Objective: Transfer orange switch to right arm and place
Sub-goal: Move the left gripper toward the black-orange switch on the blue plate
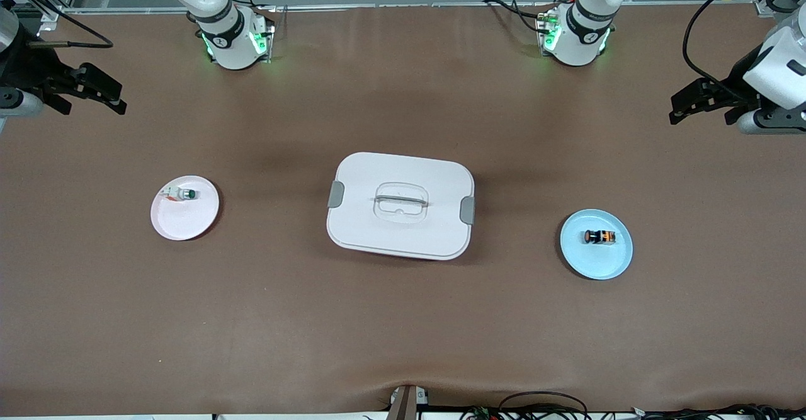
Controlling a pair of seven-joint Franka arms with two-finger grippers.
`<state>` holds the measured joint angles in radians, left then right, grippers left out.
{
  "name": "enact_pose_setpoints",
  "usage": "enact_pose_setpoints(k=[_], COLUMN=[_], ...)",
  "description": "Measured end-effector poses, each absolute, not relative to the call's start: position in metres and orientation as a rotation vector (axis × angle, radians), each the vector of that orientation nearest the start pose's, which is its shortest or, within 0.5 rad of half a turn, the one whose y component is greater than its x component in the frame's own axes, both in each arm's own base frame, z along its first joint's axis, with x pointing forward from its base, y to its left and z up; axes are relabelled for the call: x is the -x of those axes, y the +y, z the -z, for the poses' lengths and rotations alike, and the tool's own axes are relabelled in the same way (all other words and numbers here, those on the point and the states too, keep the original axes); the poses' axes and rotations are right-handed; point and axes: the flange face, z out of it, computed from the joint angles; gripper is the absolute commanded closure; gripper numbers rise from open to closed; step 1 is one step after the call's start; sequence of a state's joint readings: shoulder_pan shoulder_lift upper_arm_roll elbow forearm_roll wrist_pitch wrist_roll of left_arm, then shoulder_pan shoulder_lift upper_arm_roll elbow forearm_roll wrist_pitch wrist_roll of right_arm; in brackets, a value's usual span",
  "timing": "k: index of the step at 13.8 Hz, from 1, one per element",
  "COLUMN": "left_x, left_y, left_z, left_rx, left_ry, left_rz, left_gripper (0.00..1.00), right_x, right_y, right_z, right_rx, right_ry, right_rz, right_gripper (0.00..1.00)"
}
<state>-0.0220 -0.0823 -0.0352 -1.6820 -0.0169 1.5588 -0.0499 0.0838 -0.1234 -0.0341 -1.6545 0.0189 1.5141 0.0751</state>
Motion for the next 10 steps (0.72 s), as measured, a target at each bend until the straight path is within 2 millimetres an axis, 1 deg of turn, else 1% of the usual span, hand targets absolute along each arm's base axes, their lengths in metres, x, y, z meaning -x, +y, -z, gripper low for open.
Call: enact_pose_setpoints(k=[3,5,7,10], left_x=[-0.526,-0.529,-0.537,-0.561], left_y=[-0.020,-0.016,-0.017,-0.020], left_z=[-0.624,-0.621,-0.605,-0.568], left_rx=[3.154,3.154,3.159,3.182], left_ry=[-0.025,-0.040,-0.039,-0.041], left_rz=[-0.037,-0.046,-0.092,-0.144], left_gripper=[0.00,0.00,0.00,0.00], right_x=[-0.509,-0.509,-0.509,-0.509], right_y=[0.026,0.026,0.026,0.025], right_z=[-0.646,-0.646,-0.646,-0.645], right_rx=[3.119,3.119,3.119,3.119], right_ry=[0.038,0.038,0.038,0.041], right_rz=[-0.029,-0.029,-0.030,-0.031], right_gripper=[0.00,0.00,0.00,0.00])
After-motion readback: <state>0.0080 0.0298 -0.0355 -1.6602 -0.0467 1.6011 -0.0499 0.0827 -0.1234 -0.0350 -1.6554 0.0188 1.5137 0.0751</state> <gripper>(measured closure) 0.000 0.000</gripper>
